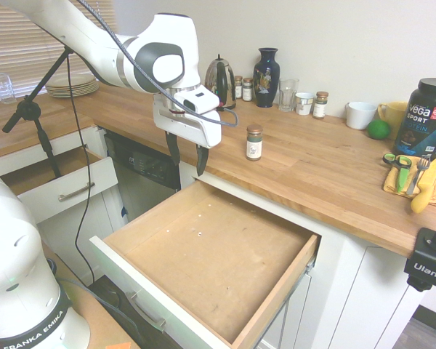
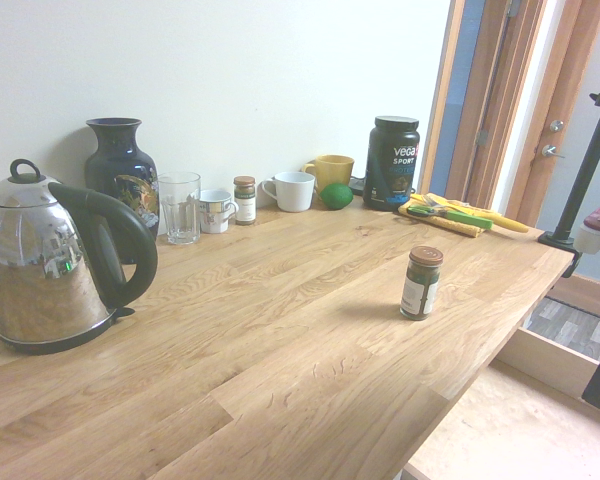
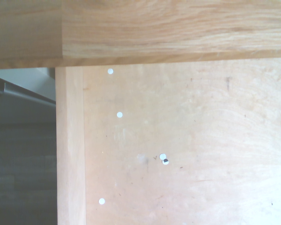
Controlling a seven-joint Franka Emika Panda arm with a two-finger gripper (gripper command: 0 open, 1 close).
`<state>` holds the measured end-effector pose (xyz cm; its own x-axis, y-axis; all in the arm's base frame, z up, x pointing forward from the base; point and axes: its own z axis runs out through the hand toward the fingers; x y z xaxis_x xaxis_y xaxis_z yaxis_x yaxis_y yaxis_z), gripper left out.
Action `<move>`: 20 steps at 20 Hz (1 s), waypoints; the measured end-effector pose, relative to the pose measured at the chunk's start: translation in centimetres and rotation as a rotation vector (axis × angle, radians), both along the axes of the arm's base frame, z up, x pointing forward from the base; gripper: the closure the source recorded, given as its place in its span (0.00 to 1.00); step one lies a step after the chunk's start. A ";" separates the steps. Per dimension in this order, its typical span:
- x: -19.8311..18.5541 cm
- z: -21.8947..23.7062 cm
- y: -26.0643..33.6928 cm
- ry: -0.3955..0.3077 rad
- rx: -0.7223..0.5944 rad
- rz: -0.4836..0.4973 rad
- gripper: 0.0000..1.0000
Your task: Put seasoning jar in the drawer
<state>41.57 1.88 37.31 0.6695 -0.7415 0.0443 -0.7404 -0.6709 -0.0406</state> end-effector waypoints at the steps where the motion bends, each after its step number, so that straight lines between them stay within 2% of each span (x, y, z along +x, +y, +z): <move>1: 0.0 0.0 0.0 0.000 0.001 0.000 0.00; 4: 1.4 0.3 0.0 -0.012 0.006 0.004 0.00; 10: 7.3 1.1 -0.1 -0.022 0.011 -0.006 0.00; 20: 14.9 1.1 -2.5 0.002 0.007 -0.056 0.00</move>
